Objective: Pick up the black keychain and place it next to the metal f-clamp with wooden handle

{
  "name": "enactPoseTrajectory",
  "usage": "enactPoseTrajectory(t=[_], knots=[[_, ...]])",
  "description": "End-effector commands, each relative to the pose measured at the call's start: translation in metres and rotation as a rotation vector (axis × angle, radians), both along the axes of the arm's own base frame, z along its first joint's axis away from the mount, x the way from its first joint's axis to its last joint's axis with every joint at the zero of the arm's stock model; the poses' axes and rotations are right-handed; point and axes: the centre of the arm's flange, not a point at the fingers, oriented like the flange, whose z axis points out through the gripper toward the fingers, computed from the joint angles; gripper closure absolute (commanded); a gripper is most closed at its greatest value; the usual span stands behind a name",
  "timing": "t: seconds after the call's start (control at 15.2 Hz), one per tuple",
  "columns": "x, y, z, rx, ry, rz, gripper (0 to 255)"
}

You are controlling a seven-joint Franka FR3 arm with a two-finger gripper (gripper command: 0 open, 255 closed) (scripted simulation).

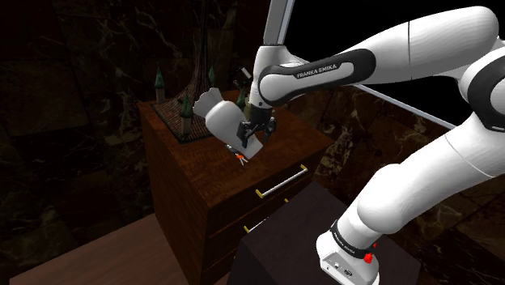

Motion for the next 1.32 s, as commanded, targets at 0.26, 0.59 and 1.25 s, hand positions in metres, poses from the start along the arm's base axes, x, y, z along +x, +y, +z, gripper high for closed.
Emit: enactPoseTrajectory(t=[0.26, 0.59, 1.25], knots=[[0.054, 0.024, -0.035, 0.022, -0.072, -0.043, 0], [0.054, 0.025, -0.061, 0.022, -0.072, -0.043, 0], [0.054, 0.025, -0.075, 0.022, -0.072, -0.043, 0]])
